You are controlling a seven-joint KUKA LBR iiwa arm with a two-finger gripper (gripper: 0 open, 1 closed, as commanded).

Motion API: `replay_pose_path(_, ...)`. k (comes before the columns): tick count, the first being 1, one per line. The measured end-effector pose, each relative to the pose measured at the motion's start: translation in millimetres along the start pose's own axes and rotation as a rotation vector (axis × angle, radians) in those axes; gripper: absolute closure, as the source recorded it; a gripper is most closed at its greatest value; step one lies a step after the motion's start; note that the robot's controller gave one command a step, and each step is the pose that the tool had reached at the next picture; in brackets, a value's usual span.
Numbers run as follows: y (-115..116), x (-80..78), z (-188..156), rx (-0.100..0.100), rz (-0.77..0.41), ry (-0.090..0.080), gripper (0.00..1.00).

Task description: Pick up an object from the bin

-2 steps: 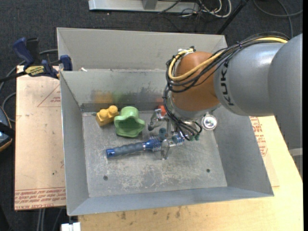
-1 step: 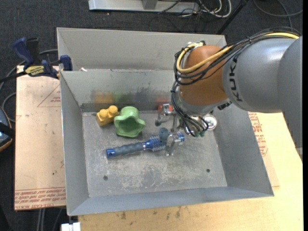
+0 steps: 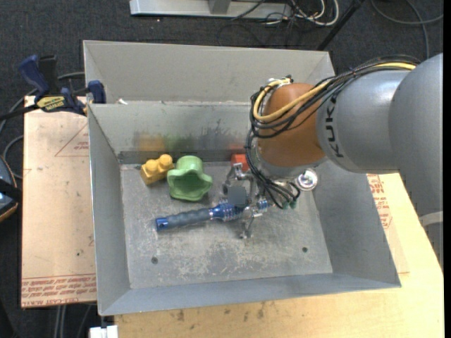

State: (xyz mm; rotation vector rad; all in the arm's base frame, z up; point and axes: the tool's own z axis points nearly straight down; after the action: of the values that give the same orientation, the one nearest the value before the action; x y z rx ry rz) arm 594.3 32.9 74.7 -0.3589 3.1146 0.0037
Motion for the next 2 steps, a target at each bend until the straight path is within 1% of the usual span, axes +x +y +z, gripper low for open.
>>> replay_pose_path(1,0.4,-1.7,-2.7,0.0,0.001,0.004,0.0)
replay_pose_path(2,0.1,-3.8,-6.0,0.001,0.003,-0.001,1.0)
